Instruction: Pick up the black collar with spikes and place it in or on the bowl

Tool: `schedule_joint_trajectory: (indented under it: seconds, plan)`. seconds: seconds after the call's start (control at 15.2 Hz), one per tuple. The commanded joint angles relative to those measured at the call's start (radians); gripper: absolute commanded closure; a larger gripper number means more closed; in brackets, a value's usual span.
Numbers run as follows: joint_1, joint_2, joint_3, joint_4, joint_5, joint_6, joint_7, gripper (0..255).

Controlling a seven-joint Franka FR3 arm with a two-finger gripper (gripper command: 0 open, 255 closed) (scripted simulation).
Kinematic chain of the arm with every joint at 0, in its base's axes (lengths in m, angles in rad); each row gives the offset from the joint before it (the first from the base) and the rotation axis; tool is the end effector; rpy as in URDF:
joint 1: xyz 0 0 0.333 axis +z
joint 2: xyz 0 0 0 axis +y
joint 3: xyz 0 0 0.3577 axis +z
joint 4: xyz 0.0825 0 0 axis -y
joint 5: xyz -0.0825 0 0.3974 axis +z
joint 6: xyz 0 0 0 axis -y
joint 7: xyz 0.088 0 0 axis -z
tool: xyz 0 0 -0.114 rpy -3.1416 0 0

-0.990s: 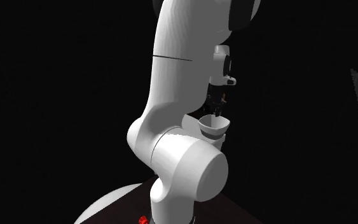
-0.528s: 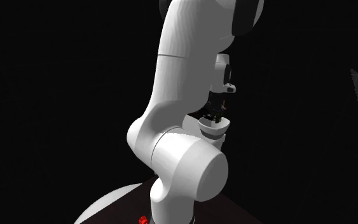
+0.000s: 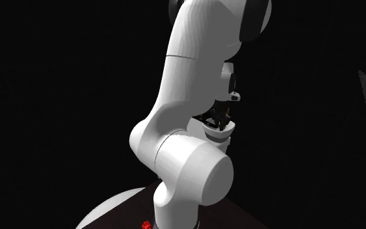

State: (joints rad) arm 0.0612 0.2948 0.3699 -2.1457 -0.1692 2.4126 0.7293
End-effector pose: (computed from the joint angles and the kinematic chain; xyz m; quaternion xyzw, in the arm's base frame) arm 0.5368 0.2399 0.2957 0.9957 -0.0928 0.0009 0.0036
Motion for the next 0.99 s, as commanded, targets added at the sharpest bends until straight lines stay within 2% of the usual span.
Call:
schedule_joint_trajectory:
  seconds: [0.0, 0.26, 0.33, 0.66, 0.92]
  plan:
    - [0.0, 0.001, -0.001, -0.001, -0.001, 0.002, 0.0, 255]
    - [0.0, 0.001, 0.0, -0.001, -0.001, 0.002, 0.0, 255]
    - [0.0, 0.002, 0.0, 0.0, -0.001, 0.002, 0.001, 0]
    - [0.0, 0.001, 0.0, 0.0, -0.001, 0.002, 0.001, 0]
    - [-0.016, -0.088, 0.022, 0.026, 0.054, -0.107, -0.037, 0]
